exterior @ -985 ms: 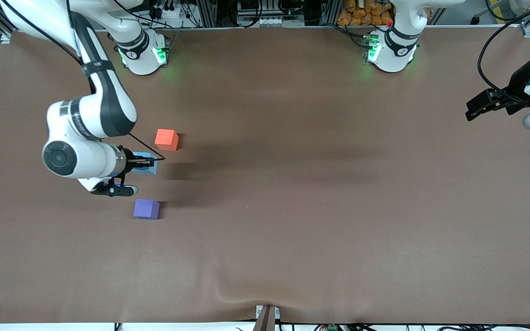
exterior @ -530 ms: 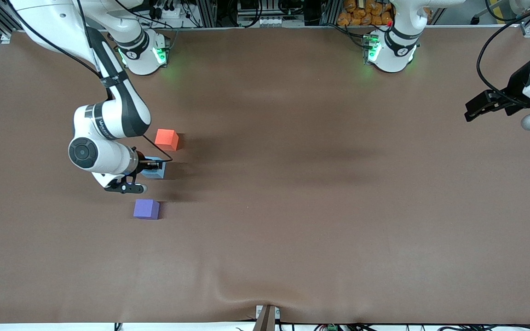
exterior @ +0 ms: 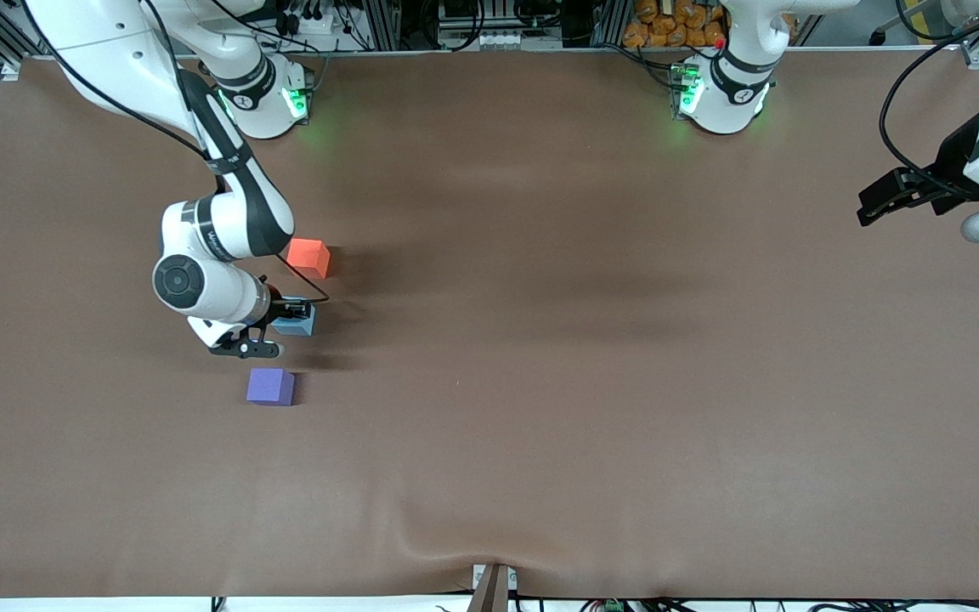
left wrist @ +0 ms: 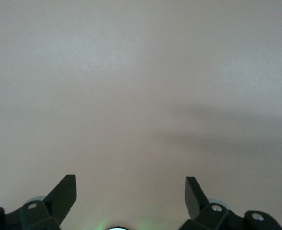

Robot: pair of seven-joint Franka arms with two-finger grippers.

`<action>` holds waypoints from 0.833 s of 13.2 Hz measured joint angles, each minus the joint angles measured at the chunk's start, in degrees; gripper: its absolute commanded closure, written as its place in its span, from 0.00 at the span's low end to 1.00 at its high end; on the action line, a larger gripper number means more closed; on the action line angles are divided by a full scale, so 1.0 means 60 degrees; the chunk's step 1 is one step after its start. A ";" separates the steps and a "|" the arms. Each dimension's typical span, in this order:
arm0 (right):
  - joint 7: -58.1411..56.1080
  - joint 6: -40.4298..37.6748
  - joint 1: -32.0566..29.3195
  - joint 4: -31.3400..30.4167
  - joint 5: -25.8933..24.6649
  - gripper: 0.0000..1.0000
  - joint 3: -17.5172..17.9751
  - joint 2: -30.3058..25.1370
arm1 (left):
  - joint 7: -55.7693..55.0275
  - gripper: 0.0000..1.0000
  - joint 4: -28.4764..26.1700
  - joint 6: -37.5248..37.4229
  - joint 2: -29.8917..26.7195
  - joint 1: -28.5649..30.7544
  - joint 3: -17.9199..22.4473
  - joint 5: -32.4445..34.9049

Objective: Place blue block between orange and purple blocks

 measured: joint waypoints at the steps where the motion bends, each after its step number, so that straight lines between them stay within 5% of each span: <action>1: 0.0000 0.0007 0.0000 -0.0005 0.0000 0.82 0.0001 0.0007 | 0.0000 0.00 -0.0003 0.0003 0.0000 0.0000 0.0000 0.0000; 2: 0.0000 0.0012 0.0000 -0.0008 0.0000 0.01 0.0000 0.0007 | 0.0000 0.00 -0.0005 0.0006 0.0000 0.0000 0.0000 0.0000; 7: 0.0008 -0.0771 -0.0058 0.0341 -0.0001 0.00 -0.0043 0.0043 | 0.0000 0.00 -0.0035 0.0016 0.0000 0.0000 0.0000 0.0000; 11: 0.0032 -0.5705 -0.0422 0.4392 0.0003 0.00 -0.0075 -0.0133 | 0.0000 0.00 -0.0061 0.0029 0.0001 0.0001 0.0001 0.0000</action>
